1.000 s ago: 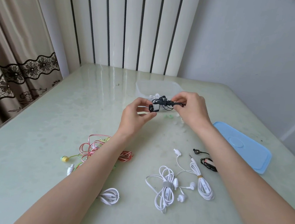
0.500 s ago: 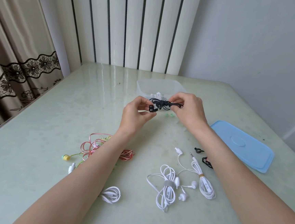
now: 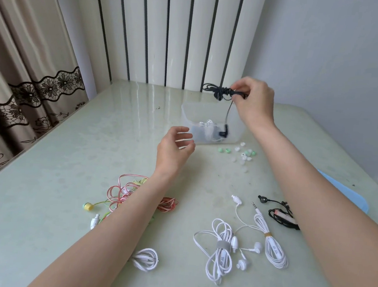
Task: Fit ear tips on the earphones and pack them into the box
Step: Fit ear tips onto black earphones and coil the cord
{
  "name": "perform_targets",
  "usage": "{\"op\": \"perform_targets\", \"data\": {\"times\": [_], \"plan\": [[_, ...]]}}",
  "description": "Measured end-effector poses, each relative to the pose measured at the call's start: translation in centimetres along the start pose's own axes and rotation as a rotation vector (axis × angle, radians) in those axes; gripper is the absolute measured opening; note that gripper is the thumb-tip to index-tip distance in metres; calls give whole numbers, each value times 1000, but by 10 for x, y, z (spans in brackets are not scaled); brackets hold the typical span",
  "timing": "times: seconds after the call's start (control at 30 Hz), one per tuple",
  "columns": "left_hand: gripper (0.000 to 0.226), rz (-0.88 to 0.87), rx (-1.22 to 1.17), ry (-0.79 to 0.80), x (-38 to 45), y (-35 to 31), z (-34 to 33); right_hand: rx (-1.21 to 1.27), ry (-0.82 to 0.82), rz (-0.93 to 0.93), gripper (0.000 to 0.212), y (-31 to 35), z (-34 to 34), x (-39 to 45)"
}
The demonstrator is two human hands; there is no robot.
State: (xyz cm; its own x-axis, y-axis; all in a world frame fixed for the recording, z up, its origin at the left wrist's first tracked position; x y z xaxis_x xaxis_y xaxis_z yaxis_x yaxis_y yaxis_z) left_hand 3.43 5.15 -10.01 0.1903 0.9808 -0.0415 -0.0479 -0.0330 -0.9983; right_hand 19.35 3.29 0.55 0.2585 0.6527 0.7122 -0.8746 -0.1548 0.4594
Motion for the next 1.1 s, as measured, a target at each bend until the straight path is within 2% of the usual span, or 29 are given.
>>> {"op": "perform_targets", "data": {"times": [0.23, 0.47, 0.57, 0.7, 0.77, 0.87, 1.0, 1.1], "plan": [[22, 16, 66, -6, 1, 0, -1, -81, 67, -9, 31, -15, -21, 44], [23, 25, 72, -14, 8, 2, -1, -140, 371, -40, 44, -22, -46, 43], [23, 27, 79, -14, 11, 1, 1, -106, 372, -26, 48, -23, -45, 33], [21, -13, 135, -15, 18, -4, 3, 6, 398, 6, 39, -16, -37, 9], [19, -23, 171, -13, 17, -5, 2, 66, 517, -1, 28, -11, -30, -17], [17, -29, 200, -5, 15, -17, 5, 111, 806, 42, 9, 1, -23, -59], [26, -42, 237, 74, 5, -39, 21, 224, 1036, 28, 27, 39, -28, -105], [21, 64, 279, 213, -11, -41, 35, 102, 1069, 197, 31, 70, -39, -128]]}}
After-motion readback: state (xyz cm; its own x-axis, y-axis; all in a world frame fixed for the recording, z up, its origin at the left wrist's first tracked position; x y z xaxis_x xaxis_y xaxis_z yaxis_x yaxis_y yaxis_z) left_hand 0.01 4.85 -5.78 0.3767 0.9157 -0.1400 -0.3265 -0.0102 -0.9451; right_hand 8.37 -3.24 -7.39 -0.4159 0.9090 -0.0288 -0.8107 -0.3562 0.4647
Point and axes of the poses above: each hand's wrist, its own x-axis towards the middle knuckle, its own z-axis out of the back of the hand, y = z × x, the point moved 2 cm from there along x, towards the middle knuckle, and after that the axes turned 15 degrees about z, right-handed, at the moved point
